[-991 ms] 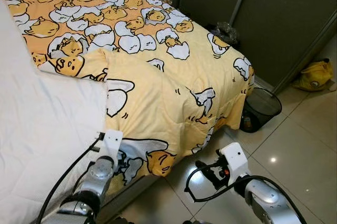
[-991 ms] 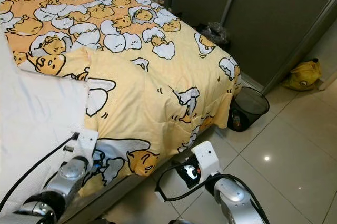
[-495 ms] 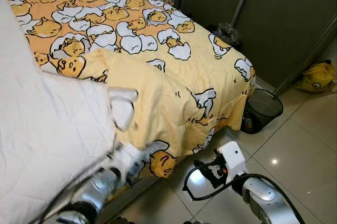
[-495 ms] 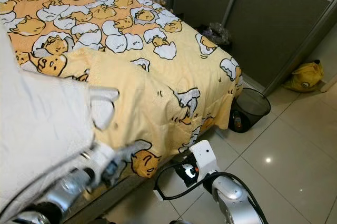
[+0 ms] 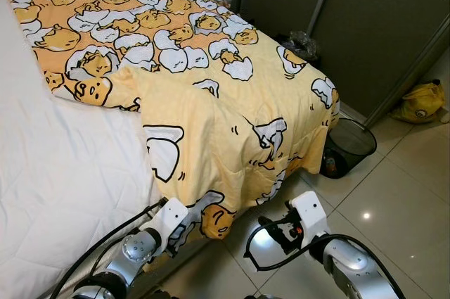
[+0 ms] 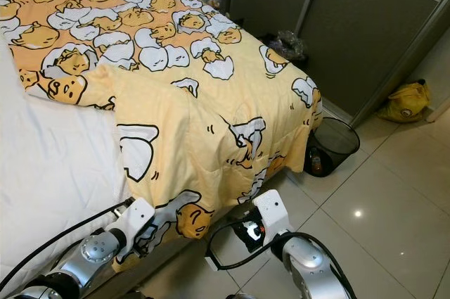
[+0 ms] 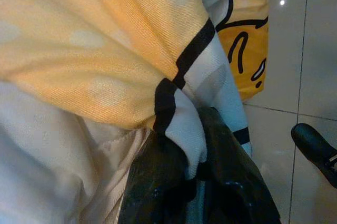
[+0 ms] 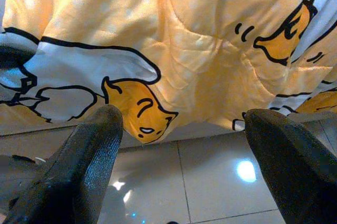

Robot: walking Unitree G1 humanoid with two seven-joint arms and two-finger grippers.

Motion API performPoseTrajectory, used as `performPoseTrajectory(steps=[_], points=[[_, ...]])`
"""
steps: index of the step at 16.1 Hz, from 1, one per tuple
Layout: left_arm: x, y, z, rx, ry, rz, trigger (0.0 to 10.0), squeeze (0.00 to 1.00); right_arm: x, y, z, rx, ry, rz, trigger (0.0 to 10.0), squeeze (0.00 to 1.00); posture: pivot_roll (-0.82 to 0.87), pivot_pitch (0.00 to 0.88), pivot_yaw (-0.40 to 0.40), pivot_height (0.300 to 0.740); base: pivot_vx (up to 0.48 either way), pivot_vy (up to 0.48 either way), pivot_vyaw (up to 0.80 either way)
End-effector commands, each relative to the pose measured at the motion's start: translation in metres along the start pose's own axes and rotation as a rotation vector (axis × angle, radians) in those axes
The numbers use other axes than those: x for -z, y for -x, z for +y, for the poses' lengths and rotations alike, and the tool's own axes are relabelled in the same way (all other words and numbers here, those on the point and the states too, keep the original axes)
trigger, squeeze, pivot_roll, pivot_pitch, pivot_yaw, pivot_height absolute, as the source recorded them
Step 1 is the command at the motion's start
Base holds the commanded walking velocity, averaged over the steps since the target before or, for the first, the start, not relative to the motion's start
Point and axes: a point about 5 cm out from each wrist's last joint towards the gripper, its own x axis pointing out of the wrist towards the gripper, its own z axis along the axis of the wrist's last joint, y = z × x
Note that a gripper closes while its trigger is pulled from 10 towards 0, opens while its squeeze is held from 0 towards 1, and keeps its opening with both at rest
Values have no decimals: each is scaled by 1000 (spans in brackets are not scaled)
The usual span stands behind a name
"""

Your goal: Clean up the room

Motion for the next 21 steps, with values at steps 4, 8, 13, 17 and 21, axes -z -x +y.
performPoseTrajectory(steps=[4,8,13,17,21], points=[[1,1,0,-21,68,-23,10000,0,-2,-2,-1,-4,19,-4,10000,0,-60,0,-65,740,0,0,0],[-5,1,5,-62,98,-74,10000,0,-1,-2,-2,-5,20,-1,10000,0,-60,0,-65,740,0,0,0],[-7,0,5,-80,139,-88,10000,0,0,-1,-2,-5,24,5,10000,0,-62,0,-69,740,-89,0,0],[-8,-1,-1,-71,128,-88,10000,0,0,-2,-3,-14,28,9,10000,0,-59,0,-74,740,-480,0,0],[-11,-4,-11,-40,106,-95,10000,0,0,-2,-3,-19,30,14,10000,0,-63,0,-76,740,-240,0,0]])
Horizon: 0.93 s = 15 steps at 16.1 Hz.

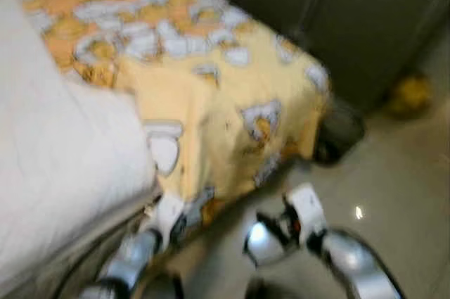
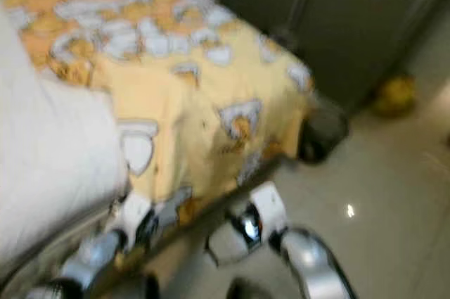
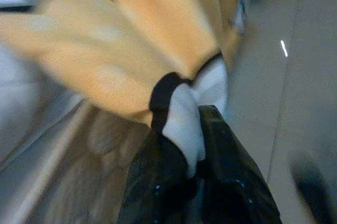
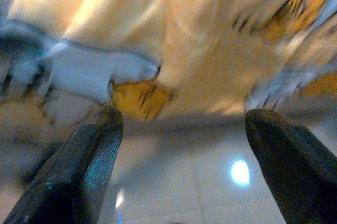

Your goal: Clean up the room

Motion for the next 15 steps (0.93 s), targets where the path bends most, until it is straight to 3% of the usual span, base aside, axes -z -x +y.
performPoseTrajectory(steps=[1,2,4,6,8,9,10,11,12,13,14,15], points=[[12,3,-16,53,-22,49,10000,0,-16,-5,-6,-11,44,-33,10000,0,-64,0,-77,740,0,0,0],[13,2,-19,66,-35,60,10000,0,-16,-5,-6,-11,44,-32,10000,0,-62,0,-78,740,0,0,0],[20,0,-68,342,-90,187,10000,0,-15,-6,-5,-26,47,-24,10000,0,-50,0,-89,740,0,0,0],[19,2,-105,505,-148,227,10000,0,-14,-9,-2,-47,51,-13,10000,0,-50,0,-91,740,0,0,0],[2,-7,-112,453,-136,168,10000,0,-15,-10,-1,-58,59,-12,10000,0,-58,0,-93,740,0,0,0],[-9,-13,-101,364,-116,116,10000,1000,-17,-10,-3,-48,69,-20,10000,0,-61,0,-91,740,0,0,0],[-24,-20,-76,220,-108,20,10000,1000,-26,-10,-8,-7,81,-56,10000,0,-60,0,-86,740,0,0,0],[-40,-22,-52,114,-35,-87,10000,1000,-37,-10,-12,33,87,-106,10000,0,-59,0,-83,740,0,0,0],[-46,-21,-41,76,-1,-132,10000,1000,-42,-11,-13,42,79,-129,10000,0,-49,0,-80,740,0,0,0],[-60,-17,-15,-34,106,-245,10000,1000,-55,-13,-17,74,65,-185,10000,0,-38,0,-74,740,0,0,0],[-65,-15,-5,-77,149,-288,10000,1000,-59,-14,-18,83,56,-203,10000,0,-29,0,-71,740,0,0,0],[-77,-9,14,-185,240,-363,10000,1000,-68,-18,-23,121,30,-244,10000,0,-3,0,-70,740,0,0,0]])
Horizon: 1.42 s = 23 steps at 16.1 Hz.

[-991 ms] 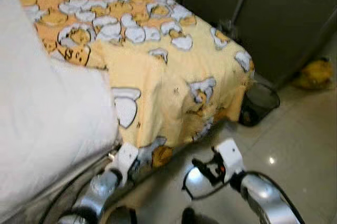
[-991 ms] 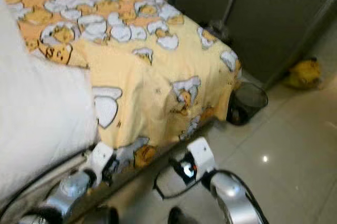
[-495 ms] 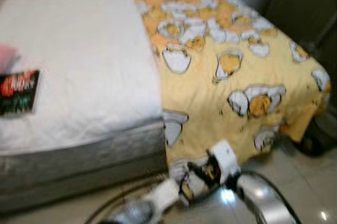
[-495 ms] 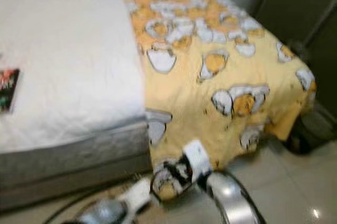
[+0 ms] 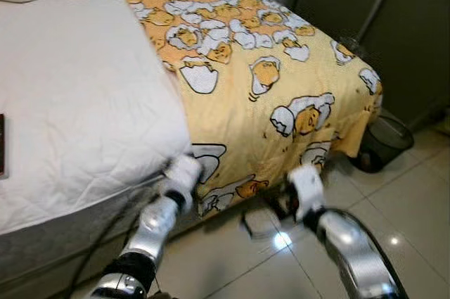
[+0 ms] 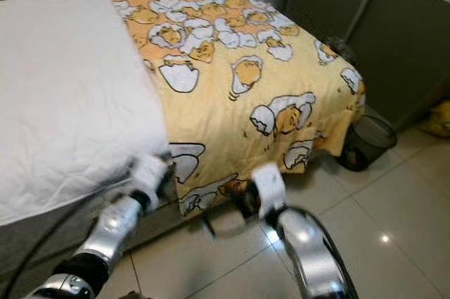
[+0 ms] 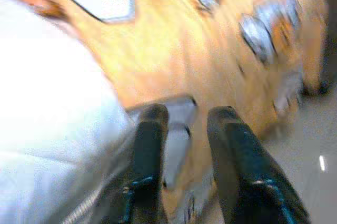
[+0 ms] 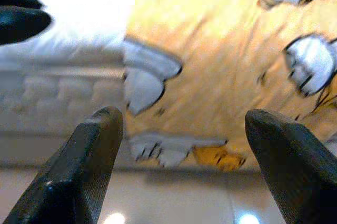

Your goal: Clean up the room

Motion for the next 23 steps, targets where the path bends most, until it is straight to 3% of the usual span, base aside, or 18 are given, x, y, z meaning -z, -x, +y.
performPoseTrajectory(steps=[1,3,4,7,9,17,18,19,23], points=[[-8,-3,8,-87,72,-26,10000,1000,-7,-2,-11,72,-23,-39,10000,0,6,0,-72,740,0,0,0],[-13,-8,15,-180,153,-28,10000,1000,-14,-8,-15,110,-25,-61,10000,0,14,0,-73,740,0,0,0],[-17,-9,22,-264,175,-50,10000,0,-26,-14,-15,113,-23,-97,10000,0,15,0,-73,740,0,0,0],[-18,-4,37,-430,209,-57,10000,0,-48,-20,-15,130,-56,-190,10000,0,4,0,-65,740,0,-456,0],[-18,-5,39,-462,171,-19,10000,0,-49,-23,-15,134,-44,-190,10000,0,-5,0,-62,740,0,-428,0],[-28,-12,52,-499,157,-13,10000,0,-34,-16,-15,146,-36,-159,10000,0,-21,0,-50,740,111,-402,523],[-30,-13,51,-522,79,-6,10000,0,-32,-16,-16,148,-30,-152,10000,0,-25,0,-47,740,0,0,550],[-31,-13,48,-501,65,-18,10000,0,-31,-15,-16,150,-28,-147,10000,0,-26,0,-46,740,0,0,550],[-33,-15,45,-488,131,-29,10000,0,-27,-16,-14,148,-26,-133,10000,0,-24,0,-41,740,349,0,0]])
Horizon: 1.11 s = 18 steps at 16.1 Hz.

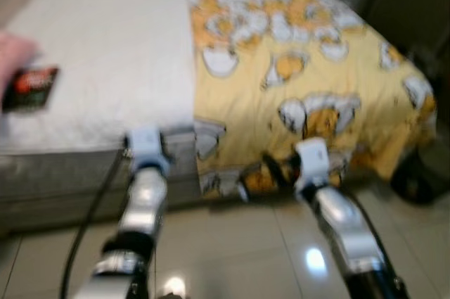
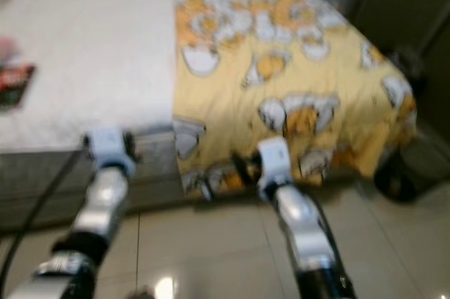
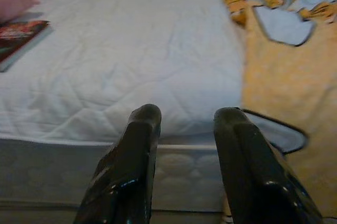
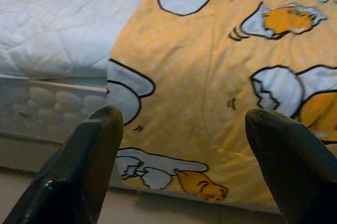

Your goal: Clean up the room

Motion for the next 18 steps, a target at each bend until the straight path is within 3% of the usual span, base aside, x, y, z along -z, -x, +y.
performPoseTrajectory(steps=[1,4,5,8,9,12,15,16,18], points=[[-4,-4,6,-9,5,-6,10000,0,-6,-3,2,-5,7,-24,10000,0,-24,0,-41,740,465,0,0],[-7,8,-1,97,64,-74,10000,0,-7,2,-3,16,23,-57,10000,0,-25,0,-32,740,465,0,254],[-19,20,-3,169,69,-159,10000,0,-9,8,-8,56,16,-82,10000,0,-22,0,-24,740,465,0,744],[-50,54,0,250,46,-280,10000,0,-6,19,-14,116,-15,-107,10000,0,1,0,-7,740,465,0,719],[-53,55,1,249,49,-285,10000,0,-5,19,-14,118,-21,-106,10000,0,3,0,-6,740,465,0,712],[-55,28,-3,172,17,-242,10000,0,-9,4,-4,79,-34,-122,10000,0,10,0,-8,740,465,0,704],[-47,29,0,141,-59,-156,10000,0,-15,-1,-8,104,-19,-126,10000,0,1,0,-6,740,410,-109,706],[-42,31,0,140,-45,-135,10000,1000,-14,-1,-11,121,-3,-114,10000,0,-6,0,-5,740,368,-304,769],[-37,32,-7,173,-42,-110,10000,1000,-12,-1,-14,134,-1,-106,10000,0,-8,0,-5,740,371,-300,784]])
